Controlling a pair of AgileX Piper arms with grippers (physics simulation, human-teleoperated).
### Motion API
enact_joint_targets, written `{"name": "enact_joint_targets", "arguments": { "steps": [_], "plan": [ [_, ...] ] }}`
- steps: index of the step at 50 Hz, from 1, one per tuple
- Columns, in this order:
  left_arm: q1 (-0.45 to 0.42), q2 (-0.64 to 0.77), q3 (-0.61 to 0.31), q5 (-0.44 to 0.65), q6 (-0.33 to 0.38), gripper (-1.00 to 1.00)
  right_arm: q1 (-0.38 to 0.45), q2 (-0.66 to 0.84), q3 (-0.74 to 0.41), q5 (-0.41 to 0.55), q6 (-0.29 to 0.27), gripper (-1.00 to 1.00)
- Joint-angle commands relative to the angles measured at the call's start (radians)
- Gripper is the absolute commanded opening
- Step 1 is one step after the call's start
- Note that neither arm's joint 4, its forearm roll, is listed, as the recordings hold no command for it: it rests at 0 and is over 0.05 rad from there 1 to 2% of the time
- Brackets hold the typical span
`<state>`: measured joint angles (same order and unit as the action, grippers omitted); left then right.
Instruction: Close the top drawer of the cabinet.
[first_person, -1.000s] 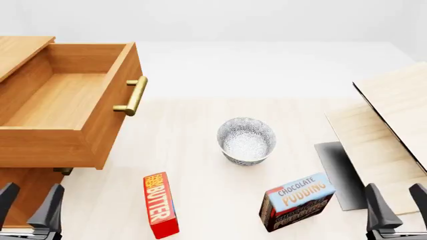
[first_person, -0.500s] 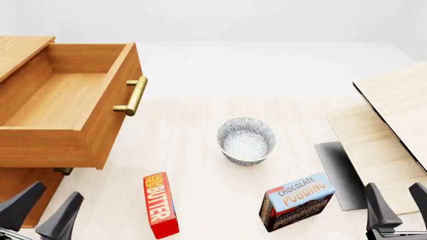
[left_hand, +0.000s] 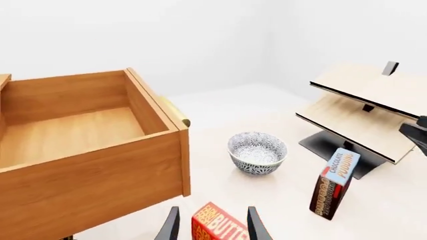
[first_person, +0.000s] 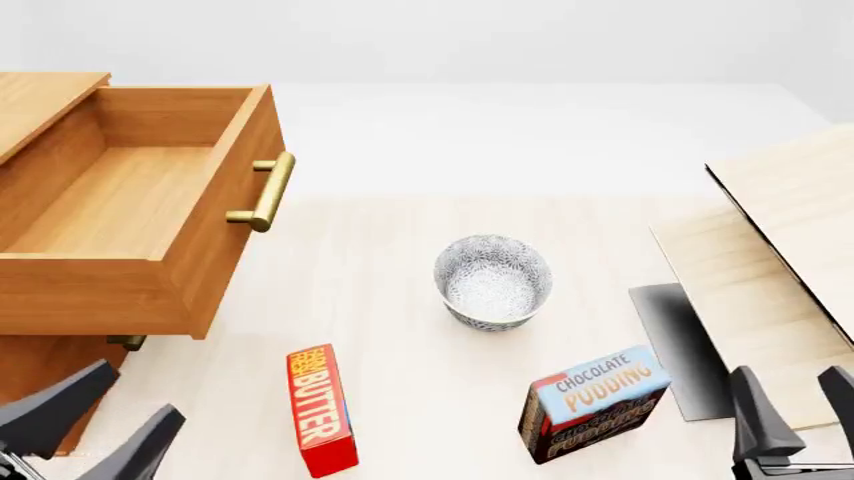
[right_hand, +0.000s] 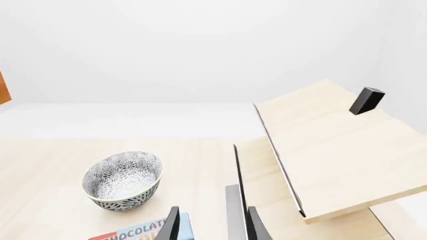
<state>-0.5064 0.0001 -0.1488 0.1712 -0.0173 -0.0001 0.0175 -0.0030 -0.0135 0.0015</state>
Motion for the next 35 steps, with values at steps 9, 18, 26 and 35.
{"name": "enact_joint_targets", "arguments": {
  "steps": [9,18,26,35],
  "plan": [
    [-0.159,0.0,-0.002,0.006,0.033,1.0,0.0,0.001,0.0,-0.001,0.0,1.0],
    [-0.227,0.003,-0.009,0.004,0.038,1.0,0.0,0.001,0.0,0.0,0.0,1.0],
    [-0.294,0.211,-0.016,-0.209,0.045,1.0,0.0,0.001,0.0,-0.001,0.0,1.0],
    [-0.361,0.421,-0.035,-0.406,0.063,1.0,0.0,0.001,0.0,-0.001,0.0,1.0]
  ]
}}
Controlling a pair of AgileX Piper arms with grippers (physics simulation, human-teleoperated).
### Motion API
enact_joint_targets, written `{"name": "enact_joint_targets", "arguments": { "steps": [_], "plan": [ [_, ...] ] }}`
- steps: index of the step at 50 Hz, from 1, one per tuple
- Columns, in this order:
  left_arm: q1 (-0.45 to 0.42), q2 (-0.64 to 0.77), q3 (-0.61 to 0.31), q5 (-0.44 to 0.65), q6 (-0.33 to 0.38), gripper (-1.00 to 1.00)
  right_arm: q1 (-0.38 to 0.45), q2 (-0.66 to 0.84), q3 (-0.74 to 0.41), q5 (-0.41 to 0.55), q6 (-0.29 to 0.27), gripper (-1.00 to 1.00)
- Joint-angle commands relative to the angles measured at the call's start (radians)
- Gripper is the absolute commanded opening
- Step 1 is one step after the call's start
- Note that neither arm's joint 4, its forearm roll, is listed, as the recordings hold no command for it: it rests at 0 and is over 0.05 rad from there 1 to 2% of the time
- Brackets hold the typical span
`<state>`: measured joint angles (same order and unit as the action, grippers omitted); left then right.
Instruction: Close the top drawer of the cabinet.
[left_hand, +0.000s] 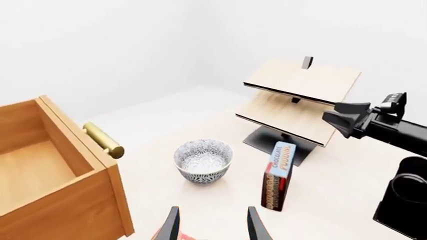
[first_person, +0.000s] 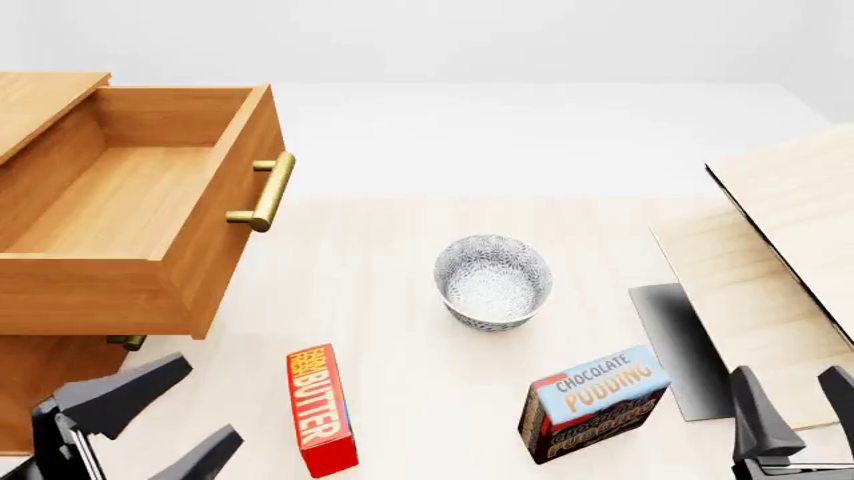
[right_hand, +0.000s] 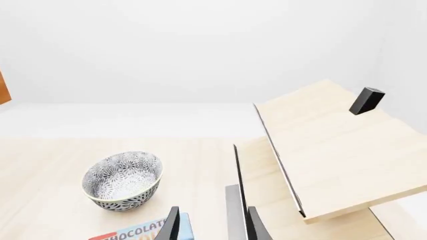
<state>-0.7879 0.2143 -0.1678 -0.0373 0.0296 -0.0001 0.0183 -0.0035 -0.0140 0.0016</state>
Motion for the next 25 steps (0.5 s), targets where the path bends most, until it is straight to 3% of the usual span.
{"name": "enact_joint_targets", "arguments": {
  "steps": [1,9,25],
  "plan": [
    [-0.088,0.23,-0.018,-0.218,0.019,1.0,0.0,0.0,0.0,0.0,0.0,1.0],
    [-0.152,0.452,-0.033,-0.414,0.034,1.0,0.0,0.0,0.0,0.0,0.0,1.0],
    [-0.213,0.69,-0.133,-0.558,0.04,1.0,0.0,0.0,0.0,0.0,0.0,1.0]
  ]
}}
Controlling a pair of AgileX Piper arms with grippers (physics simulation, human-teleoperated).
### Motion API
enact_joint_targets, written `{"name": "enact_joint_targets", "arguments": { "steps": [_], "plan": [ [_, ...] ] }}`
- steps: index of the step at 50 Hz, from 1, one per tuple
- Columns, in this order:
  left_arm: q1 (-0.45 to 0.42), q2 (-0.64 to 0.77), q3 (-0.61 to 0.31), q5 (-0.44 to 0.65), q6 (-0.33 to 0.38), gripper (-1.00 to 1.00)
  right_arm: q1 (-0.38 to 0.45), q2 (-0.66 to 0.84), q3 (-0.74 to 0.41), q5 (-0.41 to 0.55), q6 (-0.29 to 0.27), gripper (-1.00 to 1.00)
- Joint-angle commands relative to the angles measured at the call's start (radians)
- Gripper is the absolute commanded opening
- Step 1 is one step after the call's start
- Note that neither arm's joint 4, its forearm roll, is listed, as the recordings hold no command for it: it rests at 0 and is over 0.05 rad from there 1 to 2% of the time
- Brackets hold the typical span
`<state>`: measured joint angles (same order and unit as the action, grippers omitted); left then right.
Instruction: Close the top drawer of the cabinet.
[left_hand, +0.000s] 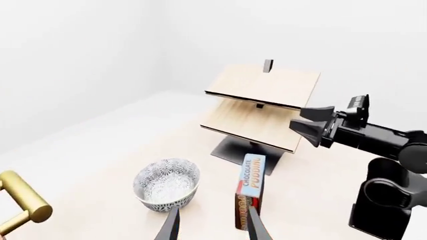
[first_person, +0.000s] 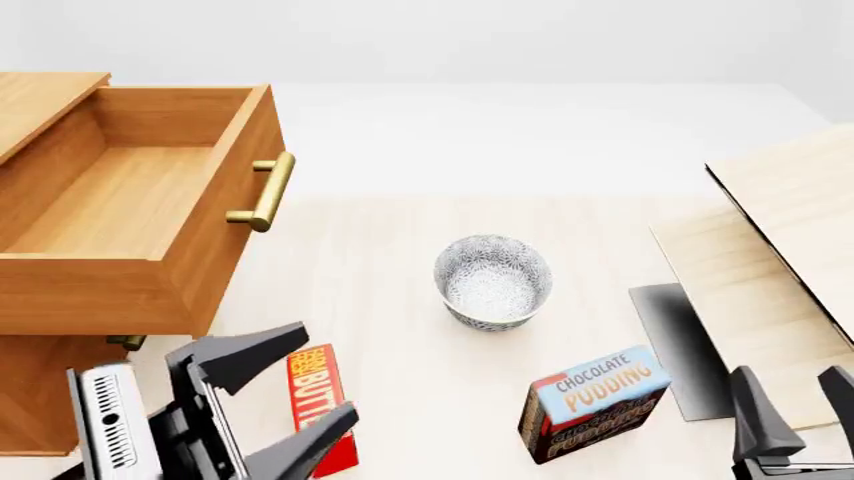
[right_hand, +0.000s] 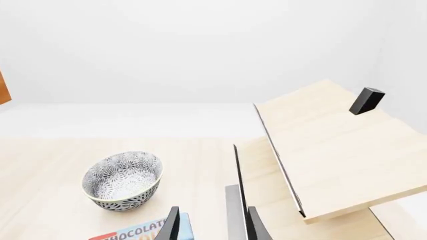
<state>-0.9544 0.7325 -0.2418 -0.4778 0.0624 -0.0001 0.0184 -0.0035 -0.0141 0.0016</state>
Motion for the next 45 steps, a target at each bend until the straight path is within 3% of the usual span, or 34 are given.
{"name": "enact_joint_targets", "arguments": {
  "steps": [1,24,45],
  "plan": [
    [-0.047,0.18,-0.063,-0.121,0.008,1.0,0.0,0.0,0.0,0.0,0.0,1.0],
    [-0.068,0.369,-0.176,-0.211,0.006,1.0,0.0,0.0,0.0,0.0,0.0,1.0],
    [0.03,0.45,-0.24,-0.235,-0.023,1.0,0.0,-0.001,0.0,0.0,0.0,1.0]
  ]
}}
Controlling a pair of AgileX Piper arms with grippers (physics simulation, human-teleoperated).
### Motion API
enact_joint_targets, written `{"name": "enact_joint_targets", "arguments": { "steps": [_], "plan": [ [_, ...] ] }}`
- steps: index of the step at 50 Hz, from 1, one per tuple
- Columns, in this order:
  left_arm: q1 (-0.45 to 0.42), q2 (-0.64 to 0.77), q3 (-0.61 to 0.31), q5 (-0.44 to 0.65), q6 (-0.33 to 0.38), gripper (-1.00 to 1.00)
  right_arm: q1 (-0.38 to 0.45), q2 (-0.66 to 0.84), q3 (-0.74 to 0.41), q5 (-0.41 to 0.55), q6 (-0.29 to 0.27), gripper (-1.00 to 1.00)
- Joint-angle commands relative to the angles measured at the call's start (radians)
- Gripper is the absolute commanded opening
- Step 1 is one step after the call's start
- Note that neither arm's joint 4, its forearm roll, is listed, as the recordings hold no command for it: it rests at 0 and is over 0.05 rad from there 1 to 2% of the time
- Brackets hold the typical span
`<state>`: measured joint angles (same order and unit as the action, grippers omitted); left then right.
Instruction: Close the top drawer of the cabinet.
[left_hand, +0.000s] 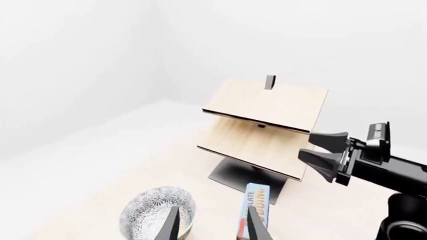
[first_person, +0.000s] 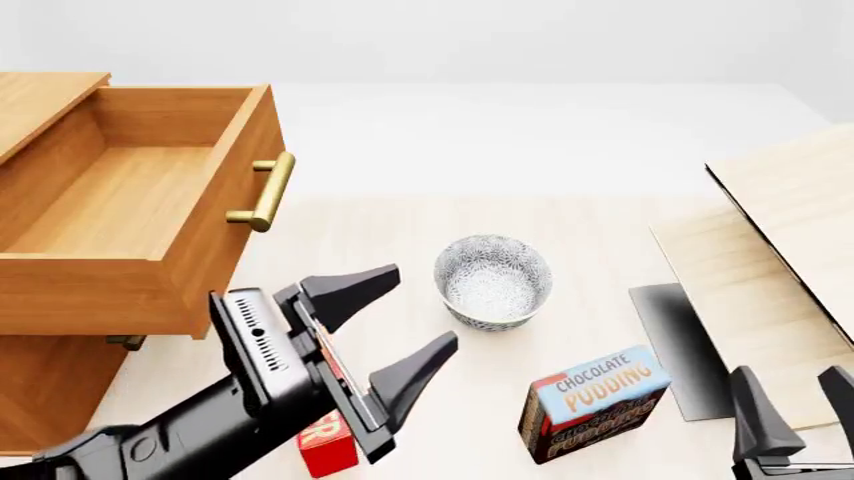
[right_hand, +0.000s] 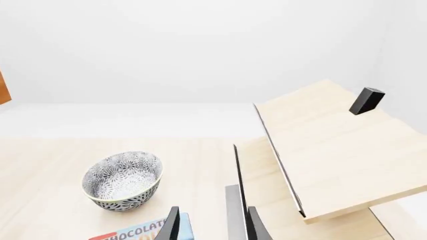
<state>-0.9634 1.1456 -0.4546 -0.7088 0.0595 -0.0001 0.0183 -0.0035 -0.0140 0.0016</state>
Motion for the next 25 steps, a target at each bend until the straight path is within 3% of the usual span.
{"name": "enact_joint_targets", "arguments": {
  "steps": [1,25],
  "plan": [
    [0.049,0.036,-0.032,0.004,-0.029,1.0,0.0,0.0,0.0,0.0,0.0,1.0],
    [0.183,0.032,-0.093,0.071,-0.063,1.0,0.0,0.0,0.0,0.0,0.0,1.0]
  ]
}}
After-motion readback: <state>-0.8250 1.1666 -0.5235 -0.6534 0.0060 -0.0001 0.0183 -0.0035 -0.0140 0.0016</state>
